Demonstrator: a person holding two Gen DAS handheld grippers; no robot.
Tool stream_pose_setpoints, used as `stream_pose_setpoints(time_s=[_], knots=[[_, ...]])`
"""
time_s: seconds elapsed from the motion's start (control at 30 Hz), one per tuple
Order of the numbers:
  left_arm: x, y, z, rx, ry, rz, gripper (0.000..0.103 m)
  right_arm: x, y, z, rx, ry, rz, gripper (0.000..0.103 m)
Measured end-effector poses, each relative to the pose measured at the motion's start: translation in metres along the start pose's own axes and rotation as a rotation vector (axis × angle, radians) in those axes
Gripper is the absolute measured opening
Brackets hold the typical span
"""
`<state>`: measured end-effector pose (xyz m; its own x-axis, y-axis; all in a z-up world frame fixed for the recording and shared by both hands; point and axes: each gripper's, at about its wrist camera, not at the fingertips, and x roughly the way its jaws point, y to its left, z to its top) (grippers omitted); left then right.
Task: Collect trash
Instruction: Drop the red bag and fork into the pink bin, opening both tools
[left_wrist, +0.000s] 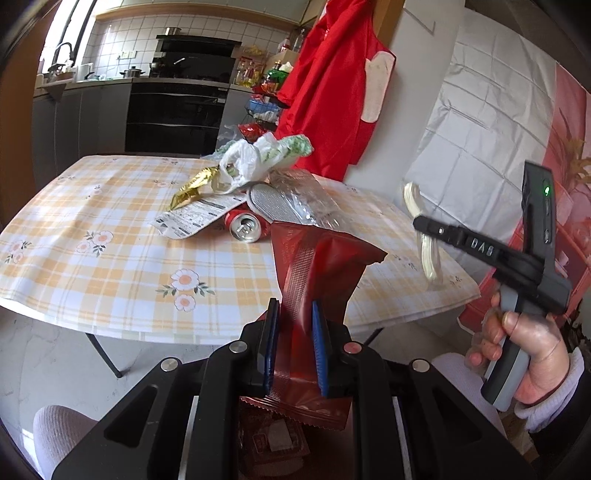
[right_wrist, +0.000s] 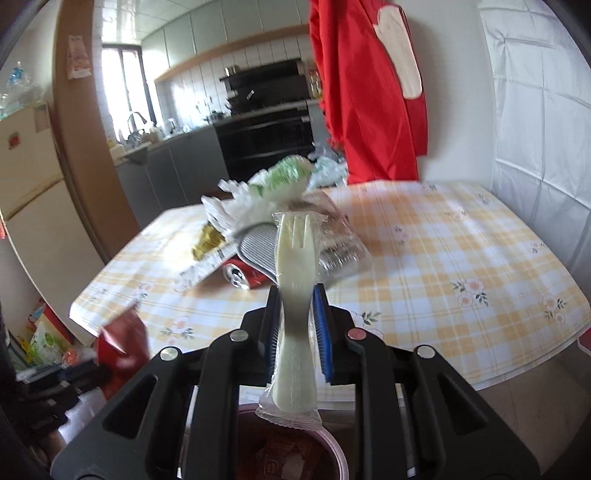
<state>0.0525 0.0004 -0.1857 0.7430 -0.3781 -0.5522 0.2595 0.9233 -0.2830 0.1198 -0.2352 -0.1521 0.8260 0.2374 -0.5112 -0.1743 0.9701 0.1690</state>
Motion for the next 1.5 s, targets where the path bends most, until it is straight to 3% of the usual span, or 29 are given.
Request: stream_pose_setpoints(time_s=[0.27,0.33,0.47,0.5,0.53,0.7,0.87,1.4,1.5], knots=[[0.002,-0.018,-0.006,0.041,0.029,-0.044,0.020,-0.019,0.004,0.003,-0.012,-0.038,0.016,0.021],[0.000,-0.020,-0.005,0.046,0.015,-0.037,0.046,-0.022,0.004,0.002,-0.013,-0.041,0.016,0.021],[-0.009,-0.015,0.000,0.044,-0.041,0.035,0.071,-0.027,0.002,-0.001,-0.010,-0.042,0.011,0.021],[-0.011,-0.012,0.001,0.040,-0.052,0.069,0.085,-0.028,0.002,-0.002,-0.010,-0.041,0.011,0.021],[-0.013,-0.009,0.002,0.035,-0.069,0.104,0.093,-0.029,0.002,-0.002,-0.010,-0.040,0.011,0.021],[-0.024,0.008,0.008,0.000,-0.120,0.229,0.097,-0.034,0.006,-0.005,-0.028,-0.038,0.009,0.021],[-0.034,0.023,0.009,-0.036,-0.144,0.278,0.097,-0.041,0.012,-0.012,-0.057,-0.035,0.015,0.021],[-0.045,0.030,0.005,-0.069,-0.152,0.336,0.097,-0.067,0.037,-0.037,-0.117,-0.008,0.090,0.022],[-0.044,0.031,0.004,-0.072,-0.144,0.333,0.097,-0.069,0.040,-0.039,-0.121,-0.010,0.100,0.033]])
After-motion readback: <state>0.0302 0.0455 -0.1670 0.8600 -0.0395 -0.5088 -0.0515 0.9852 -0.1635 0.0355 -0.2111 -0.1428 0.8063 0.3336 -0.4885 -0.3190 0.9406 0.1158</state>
